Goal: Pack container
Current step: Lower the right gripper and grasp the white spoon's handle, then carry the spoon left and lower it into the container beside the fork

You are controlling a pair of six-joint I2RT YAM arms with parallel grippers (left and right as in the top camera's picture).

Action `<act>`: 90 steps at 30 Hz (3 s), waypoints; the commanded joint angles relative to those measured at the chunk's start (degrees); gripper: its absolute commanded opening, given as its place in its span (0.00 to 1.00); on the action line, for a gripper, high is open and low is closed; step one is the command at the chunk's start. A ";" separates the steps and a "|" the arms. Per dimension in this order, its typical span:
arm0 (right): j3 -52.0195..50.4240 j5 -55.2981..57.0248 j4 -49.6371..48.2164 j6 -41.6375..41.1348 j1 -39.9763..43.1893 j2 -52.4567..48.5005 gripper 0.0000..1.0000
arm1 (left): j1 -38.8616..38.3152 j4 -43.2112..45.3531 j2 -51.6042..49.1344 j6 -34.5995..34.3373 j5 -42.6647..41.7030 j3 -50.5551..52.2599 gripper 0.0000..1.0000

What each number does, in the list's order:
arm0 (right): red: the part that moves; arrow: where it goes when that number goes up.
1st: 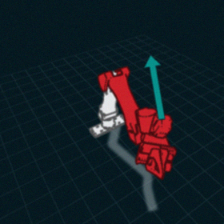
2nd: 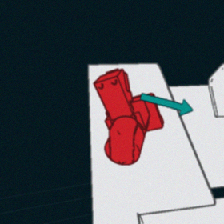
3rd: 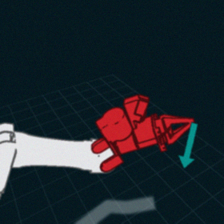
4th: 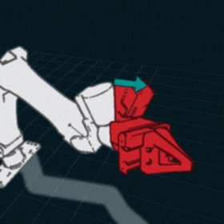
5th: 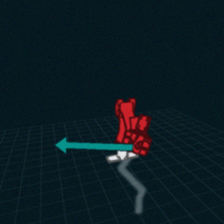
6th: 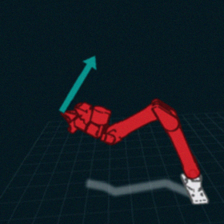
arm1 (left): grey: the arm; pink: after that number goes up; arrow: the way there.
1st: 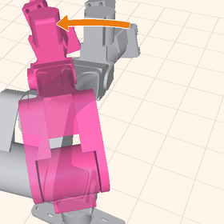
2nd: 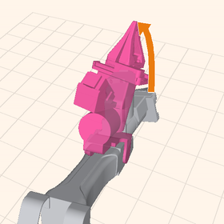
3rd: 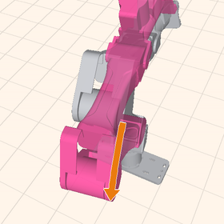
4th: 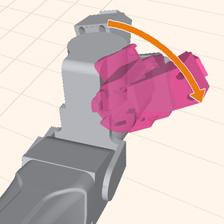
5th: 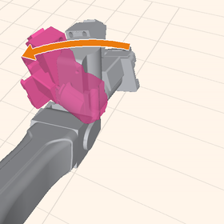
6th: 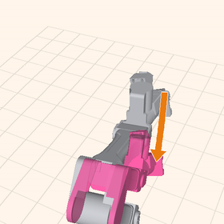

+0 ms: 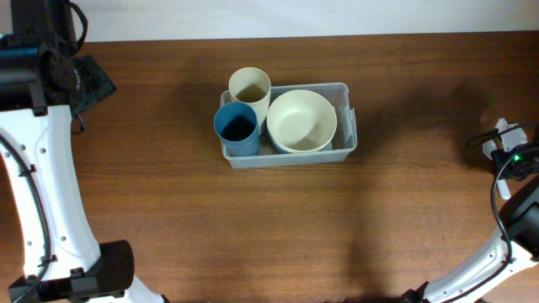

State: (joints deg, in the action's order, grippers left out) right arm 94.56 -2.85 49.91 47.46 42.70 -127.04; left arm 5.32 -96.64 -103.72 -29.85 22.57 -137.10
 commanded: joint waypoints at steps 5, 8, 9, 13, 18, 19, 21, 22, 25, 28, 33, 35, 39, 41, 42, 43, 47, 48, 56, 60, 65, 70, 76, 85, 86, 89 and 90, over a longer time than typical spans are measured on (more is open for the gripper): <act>2.47 0.28 0.37 -10.43 -2.36 -0.92 0.04 | 0.22 -0.04 1.16 -0.55 0.81 0.35 1.00; 6.16 -0.09 1.07 -15.93 -5.29 -0.72 0.04 | 0.20 -0.07 1.16 -0.55 0.81 0.35 1.00; 7.48 -0.63 1.46 -17.35 -6.43 -0.63 0.04 | 0.20 -0.07 1.16 -0.55 0.81 0.35 1.00; 14.32 -4.72 5.22 -18.21 -11.67 -0.57 0.04 | 0.20 -0.04 1.16 -0.55 0.81 0.35 1.00; 26.49 -11.10 13.18 -20.50 -20.44 -0.55 0.04 | 0.20 -0.04 1.16 -0.55 0.81 0.35 1.00; 28.74 -11.72 14.43 -22.32 -22.14 -0.55 0.04 | 0.20 -0.04 1.16 -0.55 0.81 0.35 1.00; 33.64 -12.20 17.14 -26.51 -25.88 -0.55 0.04 | 0.20 -0.04 1.16 -0.55 0.81 0.35 1.00; 35.60 -12.17 18.25 -27.96 -27.56 -0.55 0.04 | 0.22 -0.04 1.16 -0.55 0.81 0.35 0.99; 40.39 -12.20 20.83 -34.64 -32.94 -0.55 0.04 | 0.20 -0.04 1.16 -0.55 0.81 0.35 1.00; 41.20 -12.17 22.23 -39.87 -37.86 -0.55 0.04 | 0.20 -0.04 1.16 -0.55 0.81 0.35 1.00; 40.61 -12.20 24.20 -43.54 -45.03 -0.74 0.04 | 0.20 -0.04 1.16 -0.55 0.81 0.35 1.00; 40.61 -12.17 24.70 -43.54 -47.56 -0.74 0.04 | 0.20 -0.04 1.16 -0.55 0.81 0.35 1.00; 40.61 -11.72 26.80 -43.91 -51.76 -0.74 0.04 | 0.20 -0.04 1.16 -0.55 0.81 0.35 1.00; 40.61 -11.52 28.02 -43.91 -53.16 -0.74 0.04 | 0.20 -0.07 1.16 -0.55 0.83 0.35 1.00; 40.61 -11.52 28.57 -43.91 -53.64 -0.74 0.04 | 0.20 -0.04 1.16 -0.55 0.81 0.35 1.00; 40.61 -11.52 29.22 -43.91 -54.03 -0.74 0.04 | 0.20 -0.04 1.16 -0.55 0.81 0.35 1.00; 40.61 -9.18 31.61 -43.93 -54.25 -0.74 0.04 | 0.20 -0.04 1.16 -0.55 0.81 0.35 1.00; 40.61 -8.57 32.22 -43.93 -54.18 -0.74 0.04 | 0.20 -0.04 1.16 -0.55 0.81 0.35 1.00; 40.44 -6.34 34.51 -44.70 -53.88 -0.79 0.04 | 0.20 -0.04 1.16 -0.55 0.81 0.35 1.00; 40.33 -3.50 33.86 -49.70 -53.88 -0.85 0.04 | 0.20 -0.04 1.16 -0.55 0.81 0.35 1.00; 39.69 -3.54 33.90 -52.52 -53.88 -0.85 0.04 | 0.20 -0.04 1.16 -0.55 0.81 0.35 0.99; 35.26 -2.99 32.74 -52.48 -53.88 -0.85 0.04 | 0.20 -0.07 1.16 -0.55 0.81 0.35 1.00; 30.58 -1.51 30.01 -52.43 -53.88 -0.85 0.04 | 0.20 -0.07 1.16 -0.55 0.81 0.35 1.00; 30.69 -0.92 27.02 -52.22 -53.11 -0.83 0.99 | 0.20 -0.07 1.16 -0.55 0.81 0.35 1.00; 31.10 -0.94 27.04 -52.24 -52.68 -0.83 0.99 | 0.20 -0.07 1.16 -0.55 0.81 0.35 1.00; 33.40 -0.94 28.28 -52.22 -51.36 -0.57 0.99 | 0.20 -0.04 1.16 -0.55 0.81 0.35 1.00; 34.25 -0.94 28.83 -52.22 -50.99 -0.44 0.99 | 0.20 -0.07 1.16 -0.55 0.81 0.35 0.99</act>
State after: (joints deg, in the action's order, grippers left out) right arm 125.84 -4.71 78.06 -4.49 -10.17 -127.87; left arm 5.32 -96.66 -103.70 -29.85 22.57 -137.08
